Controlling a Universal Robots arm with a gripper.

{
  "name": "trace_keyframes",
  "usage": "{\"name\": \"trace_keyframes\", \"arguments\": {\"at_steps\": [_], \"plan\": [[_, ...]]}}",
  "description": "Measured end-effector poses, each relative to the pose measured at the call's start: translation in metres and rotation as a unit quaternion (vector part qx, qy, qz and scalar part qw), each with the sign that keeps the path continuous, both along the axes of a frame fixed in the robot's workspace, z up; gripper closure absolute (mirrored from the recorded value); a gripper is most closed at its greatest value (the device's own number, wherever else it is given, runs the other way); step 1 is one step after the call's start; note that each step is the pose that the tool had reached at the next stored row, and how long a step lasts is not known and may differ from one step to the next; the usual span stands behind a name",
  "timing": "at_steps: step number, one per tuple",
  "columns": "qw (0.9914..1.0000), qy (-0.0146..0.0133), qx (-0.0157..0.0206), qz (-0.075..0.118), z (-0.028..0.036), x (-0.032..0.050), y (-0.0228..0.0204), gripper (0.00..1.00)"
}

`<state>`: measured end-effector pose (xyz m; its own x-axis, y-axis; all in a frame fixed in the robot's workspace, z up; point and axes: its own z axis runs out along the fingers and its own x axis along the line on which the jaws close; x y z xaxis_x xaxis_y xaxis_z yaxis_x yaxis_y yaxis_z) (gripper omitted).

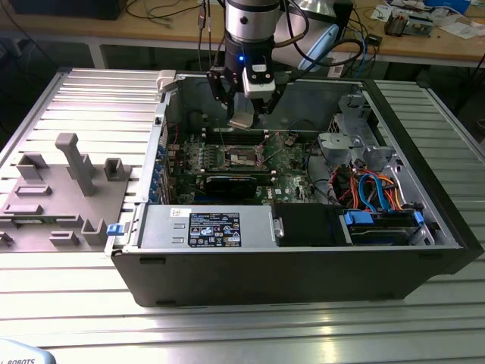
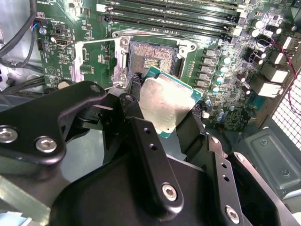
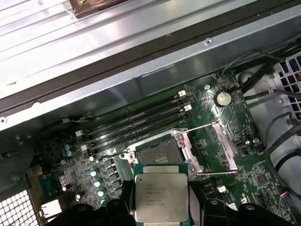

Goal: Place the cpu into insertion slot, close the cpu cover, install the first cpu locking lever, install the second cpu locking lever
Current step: 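Place the cpu into insertion slot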

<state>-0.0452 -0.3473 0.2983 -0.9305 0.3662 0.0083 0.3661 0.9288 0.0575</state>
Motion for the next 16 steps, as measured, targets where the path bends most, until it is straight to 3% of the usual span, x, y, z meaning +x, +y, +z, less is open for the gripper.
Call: {"name": "trace_keyframes", "arguments": {"at_steps": [16], "plan": [[0.99998,0.0000,-0.0038,-0.005,-0.0015,0.0000,0.0000,0.45]]}}
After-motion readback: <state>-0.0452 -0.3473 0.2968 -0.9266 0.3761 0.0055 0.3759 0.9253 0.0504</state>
